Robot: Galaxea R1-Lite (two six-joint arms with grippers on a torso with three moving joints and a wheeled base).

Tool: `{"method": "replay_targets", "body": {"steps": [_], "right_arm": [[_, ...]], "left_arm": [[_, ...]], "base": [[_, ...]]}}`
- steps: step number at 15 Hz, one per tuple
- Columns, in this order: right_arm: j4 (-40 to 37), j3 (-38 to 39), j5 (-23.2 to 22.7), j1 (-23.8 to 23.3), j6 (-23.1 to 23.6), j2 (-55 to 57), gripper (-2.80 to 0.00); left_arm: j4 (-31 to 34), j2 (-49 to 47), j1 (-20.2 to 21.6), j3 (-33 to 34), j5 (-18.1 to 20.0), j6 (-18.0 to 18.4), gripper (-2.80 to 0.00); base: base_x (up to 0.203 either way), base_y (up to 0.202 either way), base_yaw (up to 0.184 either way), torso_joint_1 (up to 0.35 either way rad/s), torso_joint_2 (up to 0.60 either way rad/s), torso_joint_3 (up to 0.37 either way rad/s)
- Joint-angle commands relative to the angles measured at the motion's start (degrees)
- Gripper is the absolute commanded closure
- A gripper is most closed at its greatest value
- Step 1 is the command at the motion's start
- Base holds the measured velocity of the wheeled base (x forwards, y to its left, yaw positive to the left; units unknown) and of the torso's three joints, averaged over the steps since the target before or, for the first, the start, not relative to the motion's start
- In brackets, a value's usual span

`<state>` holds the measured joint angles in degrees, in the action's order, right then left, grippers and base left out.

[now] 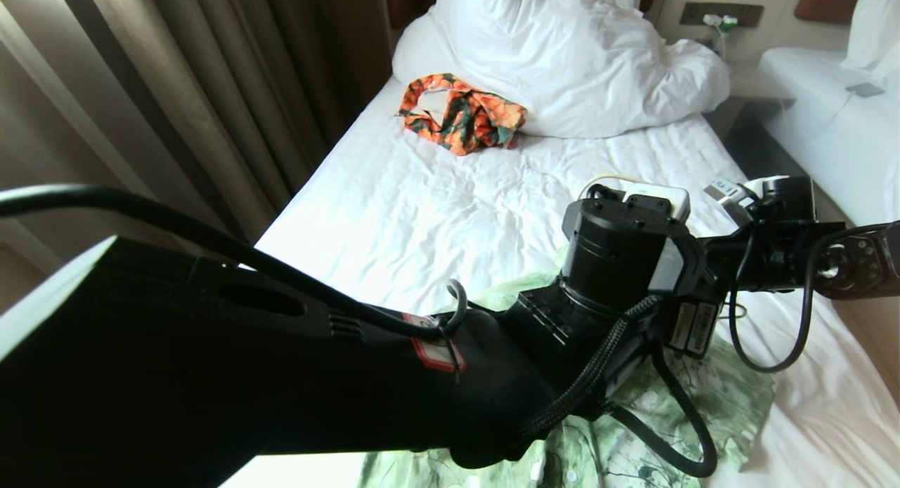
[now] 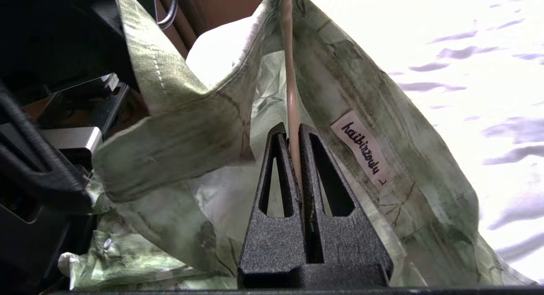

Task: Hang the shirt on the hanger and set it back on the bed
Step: Hook one side of the shirt onto the hanger

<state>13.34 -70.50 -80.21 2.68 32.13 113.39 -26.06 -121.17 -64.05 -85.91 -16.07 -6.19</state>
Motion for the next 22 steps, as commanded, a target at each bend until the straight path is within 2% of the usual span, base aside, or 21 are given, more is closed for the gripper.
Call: {"method": "replay_targets", "body": {"steps": [1, 5, 7, 9, 12, 14, 15, 18, 20, 22], "right_arm": [[1.7, 0.3, -0.5, 0.0, 0.1, 0.7, 0.00], [2.0, 0.3, -0.5, -0.4, 0.0, 1.5, 0.00], [2.2, -0.2, -0.5, -0.6, 0.0, 2.0, 0.00], [2.2, -0.2, -0.5, -0.6, 0.0, 2.0, 0.00], [2.2, -0.3, -0.5, -0.7, -0.1, 1.7, 0.00], [2.2, -0.3, -0.5, -0.8, -0.1, 1.7, 0.00], [2.3, -0.3, -0.5, -0.9, -0.1, 1.7, 0.00], [2.3, -0.9, -0.5, -1.5, -0.1, 1.7, 0.00], [2.2, -0.7, -0.5, -2.1, -0.1, 1.7, 0.00], [2.3, -0.8, -0.6, -2.6, -0.1, 1.7, 0.00]], "left_arm": [[-0.2, -0.2, -0.1, 0.5, -0.3, 0.3, -2.80], [0.9, 3.9, -2.1, 6.2, -0.3, 0.5, -2.80], [5.0, 6.6, -5.1, 9.5, -0.6, 0.2, -2.80], [7.1, 7.3, -7.7, 10.9, -2.8, -0.1, -2.80], [6.8, 7.1, -7.4, 13.8, -2.9, -0.6, -2.80], [6.7, 7.4, -6.1, 16.0, -3.4, -3.2, -2.80], [6.7, 7.9, -5.0, 17.3, -3.5, -3.8, 0.00], [1.4, 8.4, -0.5, 20.7, -3.4, -3.7, 0.00], [-0.7, 8.7, 4.1, 22.6, -3.2, -3.5, 0.00], [-2.1, 10.3, 9.9, 23.6, -0.2, -2.6, 0.00]], "base": [[0.000, 0.000, 0.000, 0.000, 0.00, 0.000], [0.000, 0.000, 0.000, 0.000, 0.00, 0.000], [0.000, 0.000, 0.000, 0.000, 0.00, 0.000], [0.000, 0.000, 0.000, 0.000, 0.00, 0.000], [0.000, 0.000, 0.000, 0.000, 0.00, 0.000], [0.000, 0.000, 0.000, 0.000, 0.00, 0.000], [0.000, 0.000, 0.000, 0.000, 0.00, 0.000], [0.000, 0.000, 0.000, 0.000, 0.00, 0.000], [0.000, 0.000, 0.000, 0.000, 0.00, 0.000], [0.000, 0.000, 0.000, 0.000, 0.00, 0.000]]}}
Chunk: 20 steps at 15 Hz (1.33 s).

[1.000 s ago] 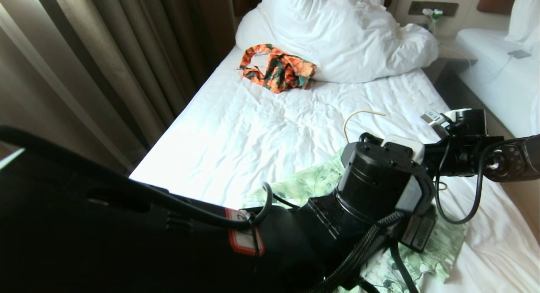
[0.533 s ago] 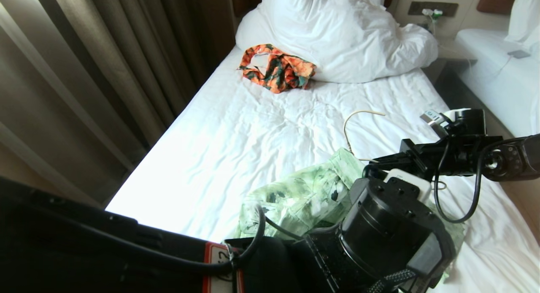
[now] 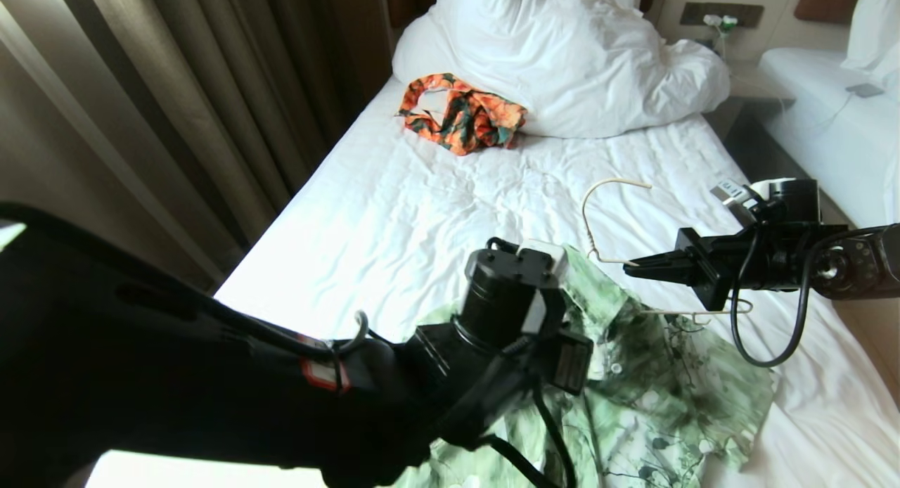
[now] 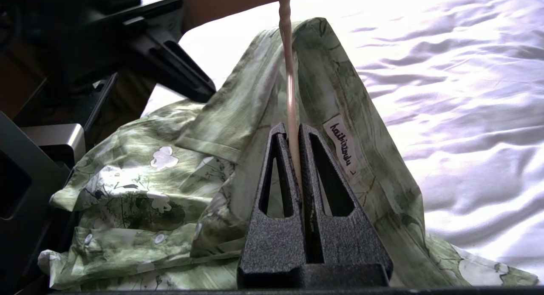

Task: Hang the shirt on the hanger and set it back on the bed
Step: Hook one side of the shirt onto the hanger, then hook the other side of the shirt onto the hanger

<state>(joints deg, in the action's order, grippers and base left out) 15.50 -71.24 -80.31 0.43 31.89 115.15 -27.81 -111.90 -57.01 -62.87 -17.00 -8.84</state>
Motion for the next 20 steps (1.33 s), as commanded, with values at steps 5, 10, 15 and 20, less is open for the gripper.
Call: {"method": "replay_targets", "body": {"steps": [5, 10, 15, 20], "right_arm": [[0.1, 0.0, -0.5, -1.4, 0.2, 0.0, 0.00], [0.1, 0.0, -0.5, -0.8, 0.2, 0.0, 0.00], [0.1, 0.0, -0.6, -1.3, 0.3, 0.1, 0.00], [0.1, 0.0, -0.7, -1.2, 0.3, 0.1, 0.00]], "left_arm": [[-0.7, 7.3, 10.0, 1.9, 5.7, 1.3, 0.00], [-2.3, 3.4, 11.4, 0.5, 16.1, 3.2, -2.80], [-12.5, -4.5, 15.6, -5.2, 20.1, 6.9, -2.80], [-12.8, -5.7, 15.6, -6.6, 23.2, 7.5, -2.80]], "base": [[0.000, 0.000, 0.000, 0.000, 0.00, 0.000], [0.000, 0.000, 0.000, 0.000, 0.00, 0.000], [0.000, 0.000, 0.000, 0.000, 0.00, 0.000], [0.000, 0.000, 0.000, 0.000, 0.00, 0.000]]}}
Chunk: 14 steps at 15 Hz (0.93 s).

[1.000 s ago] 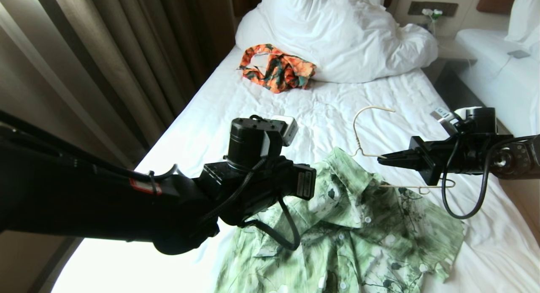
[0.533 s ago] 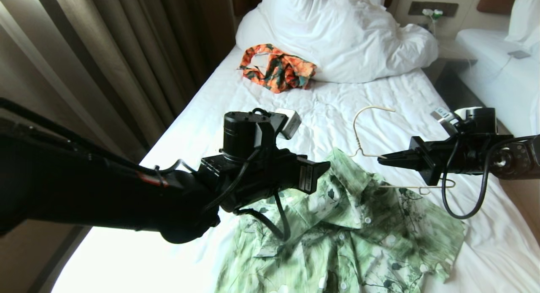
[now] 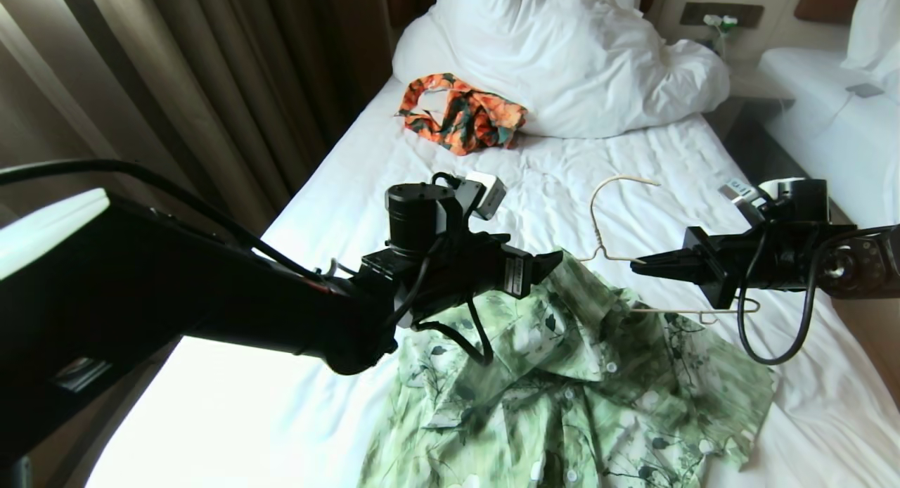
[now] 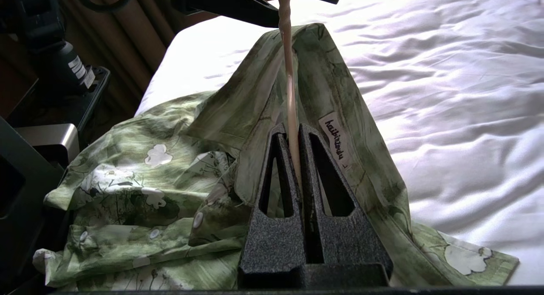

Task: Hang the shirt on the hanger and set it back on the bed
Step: Hook the other side of the shirt onto the hanger

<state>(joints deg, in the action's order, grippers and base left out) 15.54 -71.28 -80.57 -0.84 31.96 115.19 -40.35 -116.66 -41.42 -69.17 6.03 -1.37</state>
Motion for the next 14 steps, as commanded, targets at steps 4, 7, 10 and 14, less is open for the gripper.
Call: {"method": "replay_targets", "body": {"steps": [4, 7, 10, 14], "right_arm": [[0.1, -0.1, -0.6, 0.1, 0.2, 0.0, 0.00], [0.1, -0.1, -0.6, 0.2, 0.2, 0.0, 0.00], [0.1, -0.3, -0.6, 0.3, 0.2, 0.2, 0.00], [0.1, -0.4, -0.6, 0.3, 0.1, 0.2, 0.00]], "left_arm": [[-0.3, -2.3, -0.4, -1.4, 2.9, 0.3, -2.80], [-0.3, -5.0, -0.9, -3.3, 3.0, 0.3, -2.80], [-0.3, -7.4, -1.7, -4.9, 2.8, 1.7, -2.80], [-0.2, -8.5, -2.2, -7.5, 2.7, 2.3, -2.80]], "base": [[0.000, 0.000, 0.000, 0.000, 0.00, 0.000], [0.000, 0.000, 0.000, 0.000, 0.00, 0.000], [0.000, 0.000, 0.000, 0.000, 0.00, 0.000], [0.000, 0.000, 0.000, 0.000, 0.00, 0.000]]}}
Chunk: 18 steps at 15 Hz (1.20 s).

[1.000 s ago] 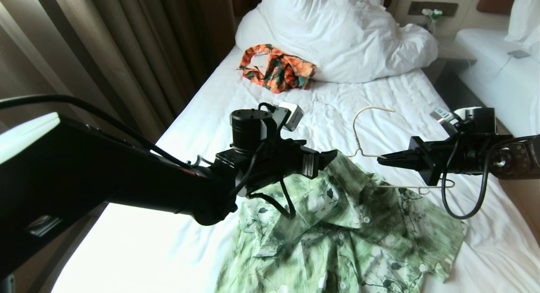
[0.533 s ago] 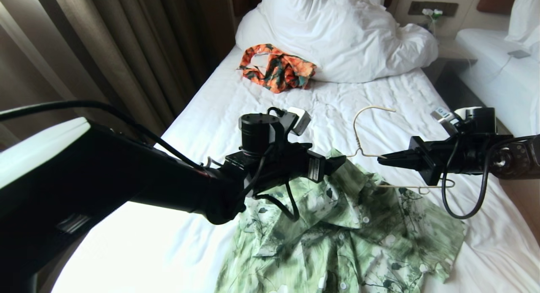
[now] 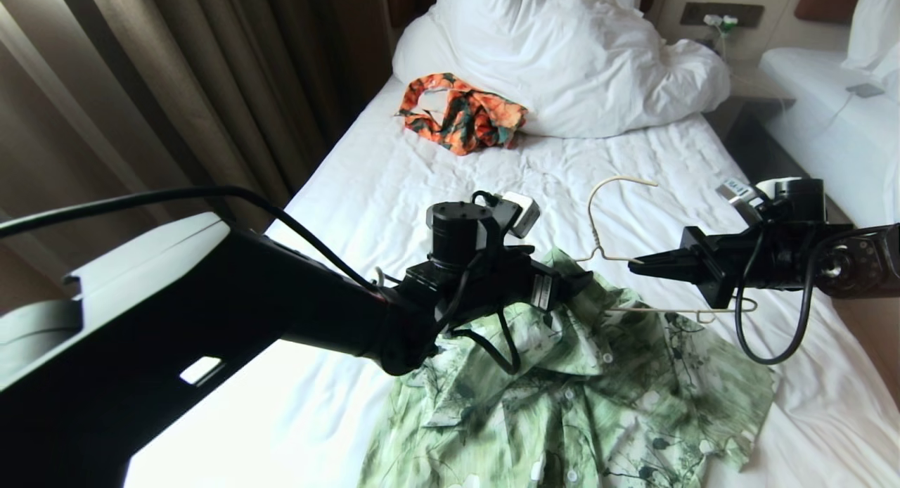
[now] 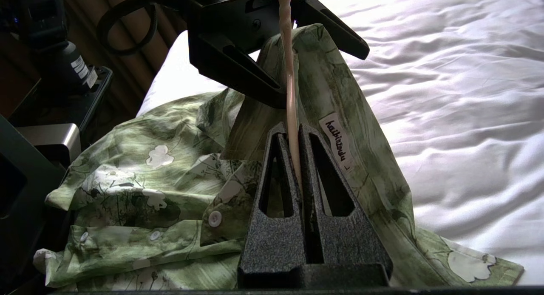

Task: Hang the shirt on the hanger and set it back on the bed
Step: Hook the other side of the shirt onto the hanger

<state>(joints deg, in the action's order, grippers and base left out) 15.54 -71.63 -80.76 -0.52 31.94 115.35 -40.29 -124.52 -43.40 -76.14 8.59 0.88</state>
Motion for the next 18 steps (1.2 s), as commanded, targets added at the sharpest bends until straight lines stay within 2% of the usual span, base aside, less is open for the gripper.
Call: {"method": "replay_targets", "body": {"steps": [1, 13, 14, 15, 18], "right_arm": [[0.1, -0.1, -0.4, 0.0, 0.2, 0.1, 0.00], [0.0, 0.0, -1.0, -0.1, 0.1, 0.1, 0.00], [0.0, 0.3, -1.7, -0.1, 0.1, 0.0, -1.34], [0.0, 0.5, -1.8, -0.1, 0.1, 0.0, -2.80], [-0.4, 0.9, -1.7, -0.1, -1.1, -0.8, -2.80]], "left_arm": [[-0.2, -0.6, -0.4, -0.6, 0.0, 0.0, 0.00], [-0.3, -0.1, -0.6, -0.5, -0.1, -0.1, 0.00], [-0.3, 0.2, -0.6, -0.3, -0.1, -0.1, 0.00], [-0.3, 0.5, -0.6, -0.2, -0.1, -0.1, 0.00], [-0.2, 1.4, -0.6, 0.3, -0.1, -0.3, 0.00]], "base": [[0.000, 0.000, 0.000, 0.000, 0.00, 0.000], [0.000, 0.000, 0.000, 0.000, 0.00, 0.000], [0.000, 0.000, 0.000, 0.000, 0.00, 0.000], [0.000, 0.000, 0.000, 0.000, 0.00, 0.000], [0.000, 0.000, 0.000, 0.000, 0.00, 0.000]]}}
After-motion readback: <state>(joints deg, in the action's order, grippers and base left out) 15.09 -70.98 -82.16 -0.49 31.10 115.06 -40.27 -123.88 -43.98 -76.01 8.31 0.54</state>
